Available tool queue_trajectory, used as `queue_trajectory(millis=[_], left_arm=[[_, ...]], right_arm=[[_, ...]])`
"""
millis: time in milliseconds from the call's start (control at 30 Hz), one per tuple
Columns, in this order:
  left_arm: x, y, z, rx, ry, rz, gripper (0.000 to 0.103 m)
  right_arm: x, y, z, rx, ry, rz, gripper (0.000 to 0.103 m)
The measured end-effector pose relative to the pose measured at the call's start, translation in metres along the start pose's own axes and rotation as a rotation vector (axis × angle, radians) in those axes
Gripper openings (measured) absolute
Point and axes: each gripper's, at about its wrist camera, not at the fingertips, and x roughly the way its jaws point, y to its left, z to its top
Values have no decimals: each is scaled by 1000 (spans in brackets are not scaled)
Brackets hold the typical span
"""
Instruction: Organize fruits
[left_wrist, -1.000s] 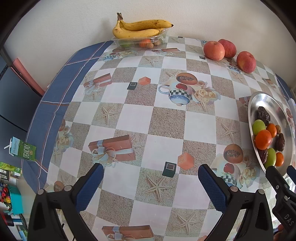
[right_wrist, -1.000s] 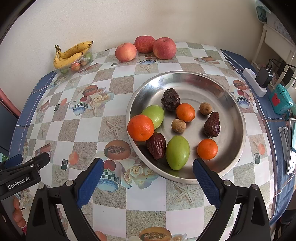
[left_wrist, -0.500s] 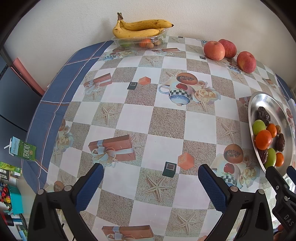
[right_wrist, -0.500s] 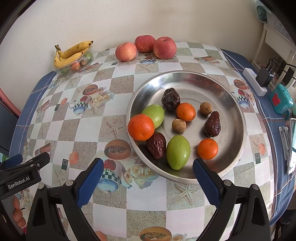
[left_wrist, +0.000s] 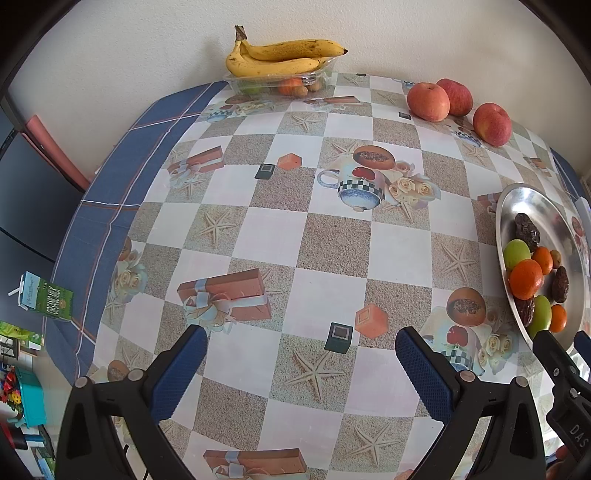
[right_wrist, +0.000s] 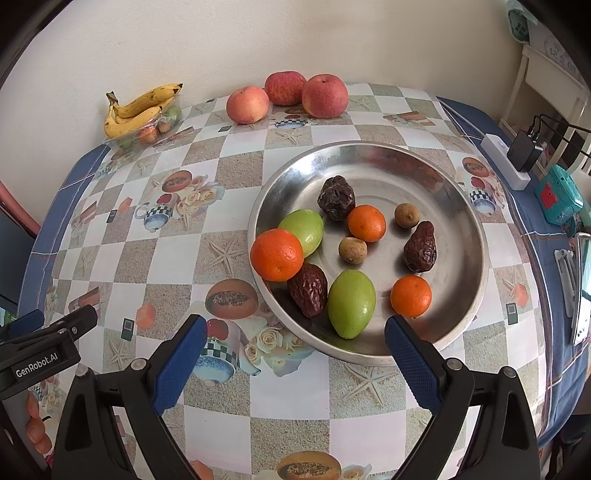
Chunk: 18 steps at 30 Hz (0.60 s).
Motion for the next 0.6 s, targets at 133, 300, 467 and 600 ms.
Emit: queue_trajectory(millis=[133, 300, 467, 600], left_arm=[[0, -1, 0, 1, 0, 0, 103], [-1, 1, 0, 1, -6, 0, 103], [-3, 0, -1, -4, -12, 5, 103], [-2, -2, -1, -4, -2, 3, 103]], right_arm=[[0, -1, 1, 0, 2, 1, 97], [-1, -2, 2, 1, 1, 4, 97], [-1, -2, 2, 0, 1, 5, 97], [-1, -2, 2, 0, 3, 6, 97]])
